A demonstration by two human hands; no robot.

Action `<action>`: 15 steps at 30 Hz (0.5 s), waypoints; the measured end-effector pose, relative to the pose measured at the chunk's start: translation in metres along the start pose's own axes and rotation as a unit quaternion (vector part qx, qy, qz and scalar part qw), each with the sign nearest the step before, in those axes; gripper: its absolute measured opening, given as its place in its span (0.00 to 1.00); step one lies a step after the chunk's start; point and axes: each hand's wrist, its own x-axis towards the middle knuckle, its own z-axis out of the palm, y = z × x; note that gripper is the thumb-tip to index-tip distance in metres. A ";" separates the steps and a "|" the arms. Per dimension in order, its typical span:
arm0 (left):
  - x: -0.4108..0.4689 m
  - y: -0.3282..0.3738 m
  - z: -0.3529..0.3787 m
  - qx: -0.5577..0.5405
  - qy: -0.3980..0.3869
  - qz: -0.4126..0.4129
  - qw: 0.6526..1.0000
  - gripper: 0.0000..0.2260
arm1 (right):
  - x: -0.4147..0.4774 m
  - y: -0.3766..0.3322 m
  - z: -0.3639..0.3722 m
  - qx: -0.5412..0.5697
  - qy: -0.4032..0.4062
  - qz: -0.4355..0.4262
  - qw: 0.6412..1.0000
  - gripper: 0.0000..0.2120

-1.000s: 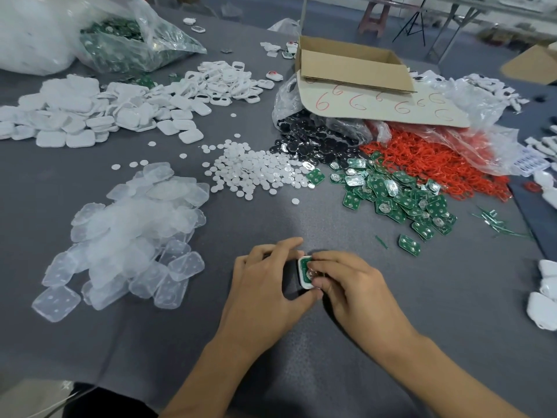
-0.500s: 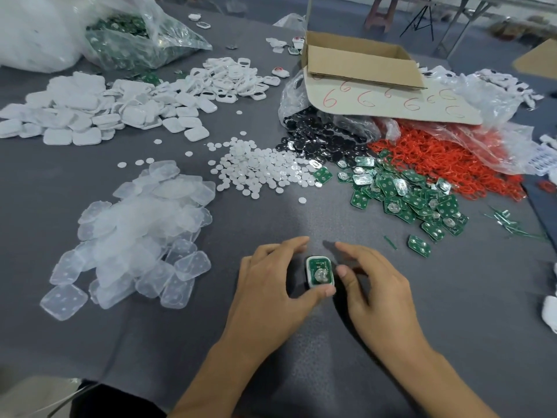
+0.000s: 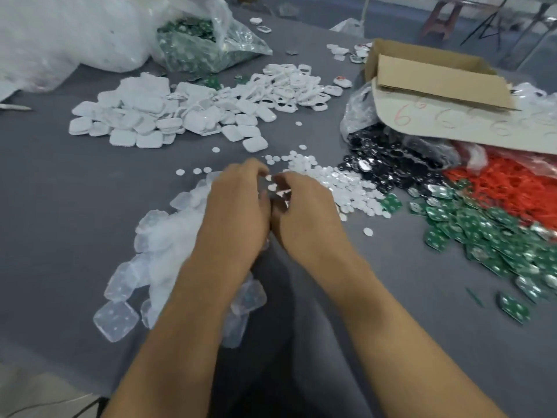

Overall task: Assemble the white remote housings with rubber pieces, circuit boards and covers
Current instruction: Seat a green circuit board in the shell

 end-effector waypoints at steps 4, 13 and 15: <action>0.082 -0.027 0.006 0.098 -0.021 -0.041 0.994 0.11 | 0.086 -0.008 0.034 -0.078 0.000 0.007 0.997 0.13; 0.158 -0.059 0.035 0.062 -0.091 -0.125 0.986 0.09 | 0.172 0.022 0.064 -0.117 -0.016 0.025 0.993 0.10; 0.151 -0.054 0.025 -0.075 -0.063 -0.187 0.977 0.07 | 0.153 0.026 0.051 -0.076 0.020 -0.020 0.997 0.09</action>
